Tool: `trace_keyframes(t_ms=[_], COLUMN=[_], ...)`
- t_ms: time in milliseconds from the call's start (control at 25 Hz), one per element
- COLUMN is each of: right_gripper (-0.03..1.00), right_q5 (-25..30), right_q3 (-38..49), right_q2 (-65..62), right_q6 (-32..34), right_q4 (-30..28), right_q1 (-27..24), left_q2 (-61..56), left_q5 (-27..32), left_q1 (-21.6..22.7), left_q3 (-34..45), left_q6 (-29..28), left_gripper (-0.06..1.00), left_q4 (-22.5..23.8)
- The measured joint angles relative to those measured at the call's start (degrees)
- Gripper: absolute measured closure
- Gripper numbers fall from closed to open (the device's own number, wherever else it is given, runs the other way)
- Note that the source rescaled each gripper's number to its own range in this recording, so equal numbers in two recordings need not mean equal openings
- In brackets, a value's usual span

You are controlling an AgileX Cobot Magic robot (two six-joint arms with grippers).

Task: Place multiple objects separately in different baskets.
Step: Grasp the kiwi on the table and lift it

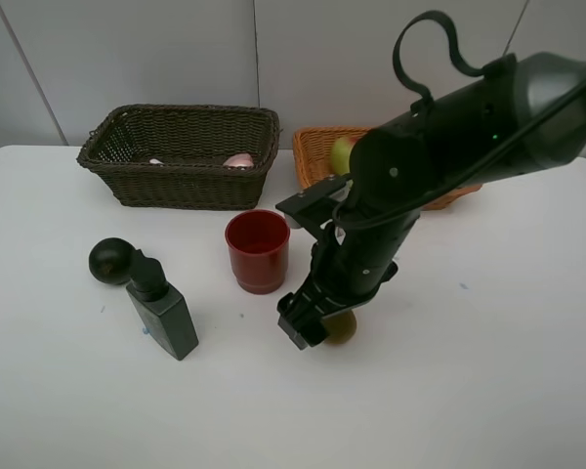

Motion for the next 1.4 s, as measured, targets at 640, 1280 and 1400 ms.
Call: trace_keyframes(t_ms=[640,1280,1400], right_gripper=[0.0,0.0,0.07], right_q5=[-3.3,-4.1,-4.1], right_q3=[0.1,0.1,0.1], right_q2=[3.6,5.2,5.2], right_q6=[0.0,0.0,0.0], right_q4=[-0.4,-1.3,-1.3], right_q1=[0.0,0.0,0.0], left_q2=[0.0,0.0,0.0], left_q5=[0.0,0.0,0.0], left_q1=[0.0,0.0,0.0], left_q3=[0.0,0.0,0.0], left_q6=[0.0,0.0,0.0], left_gripper=[-0.06,-0.06,-0.06], left_q4=[0.0,0.0,0.0])
